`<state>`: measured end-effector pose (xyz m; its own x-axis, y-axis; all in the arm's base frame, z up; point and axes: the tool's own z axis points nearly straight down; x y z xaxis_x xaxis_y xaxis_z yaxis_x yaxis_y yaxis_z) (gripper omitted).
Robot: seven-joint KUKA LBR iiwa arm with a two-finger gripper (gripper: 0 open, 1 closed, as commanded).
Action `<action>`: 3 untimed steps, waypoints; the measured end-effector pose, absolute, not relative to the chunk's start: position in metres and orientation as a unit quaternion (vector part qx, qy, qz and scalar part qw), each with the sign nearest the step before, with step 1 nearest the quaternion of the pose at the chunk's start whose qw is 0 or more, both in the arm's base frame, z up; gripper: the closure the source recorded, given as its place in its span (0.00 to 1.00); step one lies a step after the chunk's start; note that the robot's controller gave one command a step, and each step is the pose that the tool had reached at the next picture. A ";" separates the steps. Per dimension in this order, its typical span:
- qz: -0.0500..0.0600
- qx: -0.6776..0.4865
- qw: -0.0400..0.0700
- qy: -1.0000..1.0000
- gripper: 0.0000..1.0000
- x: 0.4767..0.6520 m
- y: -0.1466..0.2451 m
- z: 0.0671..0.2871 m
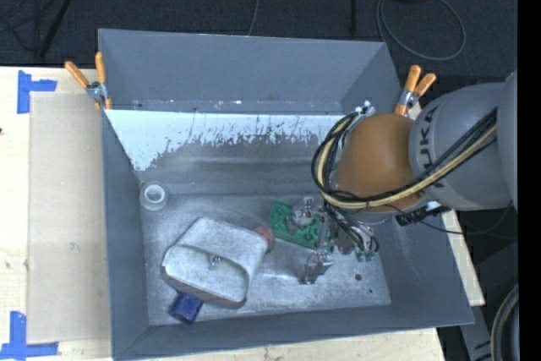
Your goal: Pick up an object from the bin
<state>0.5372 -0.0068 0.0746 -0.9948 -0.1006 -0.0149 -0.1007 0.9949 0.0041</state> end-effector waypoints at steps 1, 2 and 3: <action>0.001 0.133 0.002 0.991 0.00 0.556 0.022 0.143; 0.002 0.208 0.006 0.978 0.00 0.569 0.011 0.076; 0.002 0.207 0.006 0.978 1.00 0.569 0.011 0.078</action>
Offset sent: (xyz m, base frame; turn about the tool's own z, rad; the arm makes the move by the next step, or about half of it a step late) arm 0.0174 0.0279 0.0667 0.3700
